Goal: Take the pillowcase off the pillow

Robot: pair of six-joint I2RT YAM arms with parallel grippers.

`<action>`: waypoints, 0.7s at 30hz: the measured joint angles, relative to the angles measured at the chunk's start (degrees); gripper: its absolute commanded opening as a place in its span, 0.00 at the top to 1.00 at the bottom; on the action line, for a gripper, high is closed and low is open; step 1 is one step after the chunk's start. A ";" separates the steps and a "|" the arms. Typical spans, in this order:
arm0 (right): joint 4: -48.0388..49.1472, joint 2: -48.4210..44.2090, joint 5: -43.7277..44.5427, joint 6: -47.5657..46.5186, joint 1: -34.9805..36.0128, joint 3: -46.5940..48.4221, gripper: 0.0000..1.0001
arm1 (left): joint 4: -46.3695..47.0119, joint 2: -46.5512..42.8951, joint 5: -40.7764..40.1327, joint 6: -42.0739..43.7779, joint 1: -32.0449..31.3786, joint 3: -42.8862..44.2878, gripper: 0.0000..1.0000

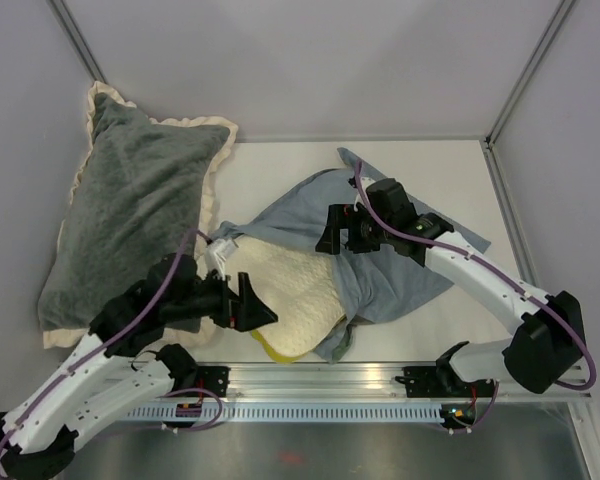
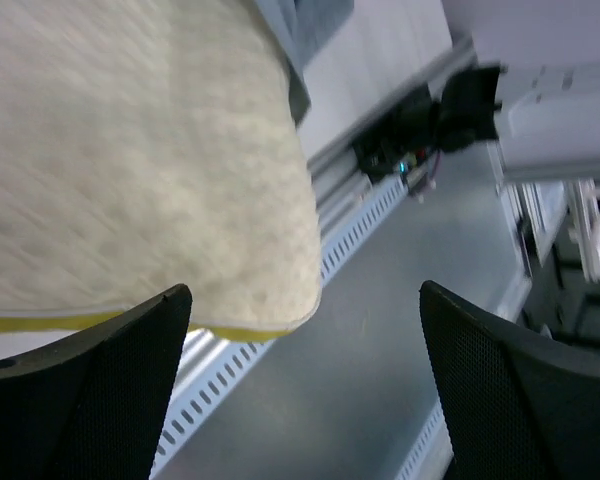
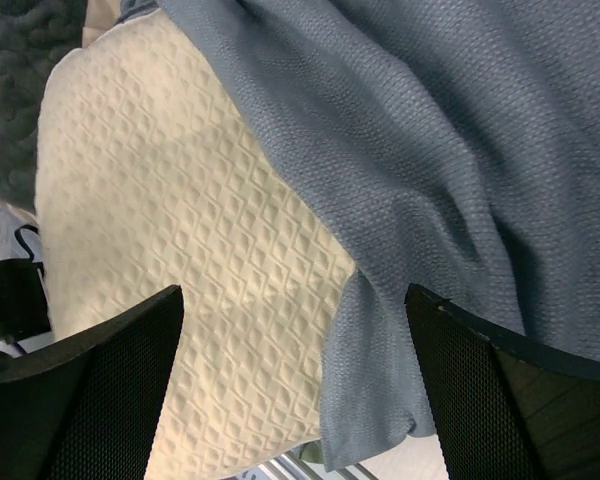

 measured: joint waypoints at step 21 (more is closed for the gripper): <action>-0.20 3.50 7.41 -0.81 2.91 3.91 0.02 | -6.58 6.58 -30.73 -10.82 0.17 2.56 0.00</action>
